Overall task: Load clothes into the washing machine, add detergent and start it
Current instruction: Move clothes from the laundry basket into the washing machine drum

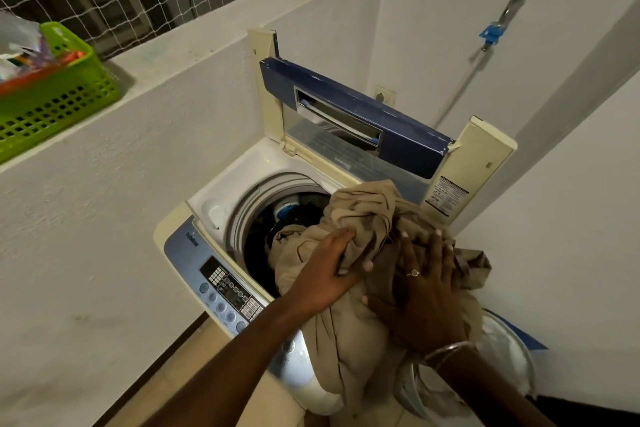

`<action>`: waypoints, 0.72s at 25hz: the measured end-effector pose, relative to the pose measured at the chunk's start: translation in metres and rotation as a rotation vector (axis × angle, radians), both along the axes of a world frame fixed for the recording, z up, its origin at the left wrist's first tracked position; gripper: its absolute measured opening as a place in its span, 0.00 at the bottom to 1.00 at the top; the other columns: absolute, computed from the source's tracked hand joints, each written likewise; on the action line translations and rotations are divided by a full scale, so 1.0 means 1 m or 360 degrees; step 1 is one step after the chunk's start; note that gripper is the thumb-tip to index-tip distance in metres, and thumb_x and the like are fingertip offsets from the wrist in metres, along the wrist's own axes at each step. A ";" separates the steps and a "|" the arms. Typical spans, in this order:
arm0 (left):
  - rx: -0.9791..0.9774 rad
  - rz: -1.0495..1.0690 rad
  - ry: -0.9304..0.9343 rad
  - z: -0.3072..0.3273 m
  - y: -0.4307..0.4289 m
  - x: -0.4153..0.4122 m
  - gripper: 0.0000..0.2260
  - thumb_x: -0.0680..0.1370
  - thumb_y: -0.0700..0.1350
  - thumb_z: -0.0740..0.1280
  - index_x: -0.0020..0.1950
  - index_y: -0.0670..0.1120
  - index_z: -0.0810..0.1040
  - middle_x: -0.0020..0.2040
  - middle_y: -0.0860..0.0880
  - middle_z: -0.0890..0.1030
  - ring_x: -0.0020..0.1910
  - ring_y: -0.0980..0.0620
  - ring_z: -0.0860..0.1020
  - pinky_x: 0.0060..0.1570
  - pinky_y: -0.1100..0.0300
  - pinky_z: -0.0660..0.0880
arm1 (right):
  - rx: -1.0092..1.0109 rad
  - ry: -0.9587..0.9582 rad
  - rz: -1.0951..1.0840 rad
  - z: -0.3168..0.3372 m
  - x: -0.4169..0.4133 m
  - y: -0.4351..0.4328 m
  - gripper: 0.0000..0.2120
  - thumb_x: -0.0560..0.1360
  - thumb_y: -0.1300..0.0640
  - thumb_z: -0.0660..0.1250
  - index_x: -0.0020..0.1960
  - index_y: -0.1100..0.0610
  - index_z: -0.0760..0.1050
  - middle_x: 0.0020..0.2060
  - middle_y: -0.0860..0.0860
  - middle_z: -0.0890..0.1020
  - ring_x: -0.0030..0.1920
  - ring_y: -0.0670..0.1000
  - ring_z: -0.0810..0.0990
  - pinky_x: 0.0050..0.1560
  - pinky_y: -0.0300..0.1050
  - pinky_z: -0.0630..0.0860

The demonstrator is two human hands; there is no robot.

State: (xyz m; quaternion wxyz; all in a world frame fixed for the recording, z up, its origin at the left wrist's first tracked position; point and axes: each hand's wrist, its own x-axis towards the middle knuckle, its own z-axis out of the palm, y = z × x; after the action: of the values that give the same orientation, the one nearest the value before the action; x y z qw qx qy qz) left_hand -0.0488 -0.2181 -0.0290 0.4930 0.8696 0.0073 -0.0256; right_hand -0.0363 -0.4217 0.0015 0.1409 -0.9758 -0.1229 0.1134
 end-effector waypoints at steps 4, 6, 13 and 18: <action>0.0134 -0.0210 0.0090 0.004 -0.003 -0.016 0.52 0.65 0.69 0.75 0.80 0.59 0.49 0.80 0.54 0.54 0.78 0.54 0.56 0.75 0.49 0.62 | 0.0252 0.0235 -0.0212 -0.011 0.000 0.007 0.66 0.56 0.22 0.70 0.74 0.36 0.25 0.77 0.57 0.31 0.78 0.67 0.41 0.74 0.71 0.54; 0.0412 -0.0284 0.0163 0.005 -0.004 -0.032 0.60 0.60 0.73 0.74 0.79 0.61 0.39 0.81 0.54 0.40 0.80 0.53 0.46 0.77 0.48 0.55 | 0.0215 0.0248 -0.0257 -0.014 0.003 0.008 0.67 0.57 0.26 0.72 0.75 0.38 0.26 0.79 0.61 0.42 0.77 0.68 0.52 0.71 0.67 0.64; 0.0820 0.0087 0.0483 -0.016 -0.020 -0.058 0.65 0.57 0.70 0.76 0.76 0.62 0.30 0.79 0.45 0.50 0.74 0.39 0.61 0.64 0.43 0.72 | 0.0214 0.0172 -0.0141 -0.019 0.028 0.032 0.46 0.70 0.36 0.69 0.79 0.55 0.54 0.72 0.57 0.70 0.70 0.59 0.70 0.70 0.53 0.67; 0.0672 0.0162 0.0425 -0.030 0.004 -0.040 0.61 0.61 0.64 0.77 0.78 0.60 0.36 0.66 0.46 0.68 0.58 0.49 0.74 0.53 0.51 0.78 | 0.0492 0.0398 -0.0222 -0.028 0.045 0.060 0.43 0.73 0.42 0.72 0.78 0.57 0.55 0.75 0.57 0.65 0.74 0.58 0.66 0.74 0.52 0.61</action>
State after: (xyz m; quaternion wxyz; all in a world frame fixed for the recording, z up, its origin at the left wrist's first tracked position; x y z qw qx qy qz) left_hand -0.0886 -0.2143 -0.0594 0.2959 0.9407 0.1213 -0.1133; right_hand 0.0091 -0.3622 -0.0261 0.3104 -0.9271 -0.0525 0.2034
